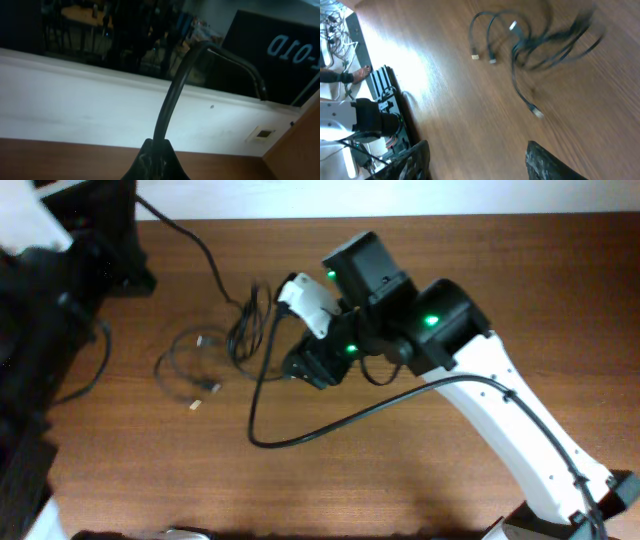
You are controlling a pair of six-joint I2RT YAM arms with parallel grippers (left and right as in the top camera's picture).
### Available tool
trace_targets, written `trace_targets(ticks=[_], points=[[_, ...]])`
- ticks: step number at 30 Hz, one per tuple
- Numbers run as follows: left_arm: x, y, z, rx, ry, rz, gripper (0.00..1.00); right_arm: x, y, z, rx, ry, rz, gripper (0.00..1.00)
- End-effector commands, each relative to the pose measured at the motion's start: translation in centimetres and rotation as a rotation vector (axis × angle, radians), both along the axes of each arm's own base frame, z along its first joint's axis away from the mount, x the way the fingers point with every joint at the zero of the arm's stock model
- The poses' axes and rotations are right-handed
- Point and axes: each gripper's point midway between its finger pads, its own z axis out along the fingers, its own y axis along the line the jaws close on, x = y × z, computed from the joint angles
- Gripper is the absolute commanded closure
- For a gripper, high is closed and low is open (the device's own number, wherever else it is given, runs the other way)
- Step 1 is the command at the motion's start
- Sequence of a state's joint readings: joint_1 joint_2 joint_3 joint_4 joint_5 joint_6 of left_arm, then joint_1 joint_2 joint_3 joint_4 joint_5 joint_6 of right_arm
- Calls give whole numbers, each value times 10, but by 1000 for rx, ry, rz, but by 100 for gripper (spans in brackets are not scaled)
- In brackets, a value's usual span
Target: Untangle cables
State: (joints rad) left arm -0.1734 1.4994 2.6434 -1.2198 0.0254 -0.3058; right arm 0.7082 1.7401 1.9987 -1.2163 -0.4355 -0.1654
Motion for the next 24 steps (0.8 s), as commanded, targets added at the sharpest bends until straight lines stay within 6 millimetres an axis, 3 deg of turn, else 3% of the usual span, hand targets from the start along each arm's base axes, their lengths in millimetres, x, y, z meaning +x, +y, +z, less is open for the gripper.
trace_targets(ticks=[1, 3, 5, 8, 10, 13, 15, 16, 18, 21, 22, 24], points=[[-29, 6, 21, -5, -81, 4, 100, -15, 32, -12, -13, -87, 174, 34], [-36, 11, 24, -7, -96, 22, 100, -21, 48, -5, 19, -157, 239, 27], [-46, 26, 29, -2, -118, 99, 100, -17, 58, 1, 55, -197, 243, 26], [-59, 35, 39, -11, -159, 141, 100, -12, 63, -25, 12, -147, 246, 26], [-75, 53, 62, -3, -258, 234, 100, -10, 67, -34, 4, -133, 249, 26], [-67, 75, 51, 30, -207, 370, 100, -4, 66, -18, 37, -177, 235, 26], [-48, 74, 42, 70, -168, 384, 100, 15, 49, 16, 63, -236, 123, 26], [-32, 72, 38, 78, -149, 388, 100, 28, 25, 52, 90, -301, 50, 26], [-26, 78, 55, 68, -216, 436, 100, 31, -4, 72, 93, -317, -4, 26], [-30, 86, 113, 172, -450, 521, 100, 25, -28, 60, 30, -250, -33, 26], [-32, 97, 128, 227, -502, 623, 100, 22, -32, 59, 18, -242, -36, 26], [-12, 95, 120, 266, -467, 628, 100, 24, -43, 66, -12, -286, -79, 26]])
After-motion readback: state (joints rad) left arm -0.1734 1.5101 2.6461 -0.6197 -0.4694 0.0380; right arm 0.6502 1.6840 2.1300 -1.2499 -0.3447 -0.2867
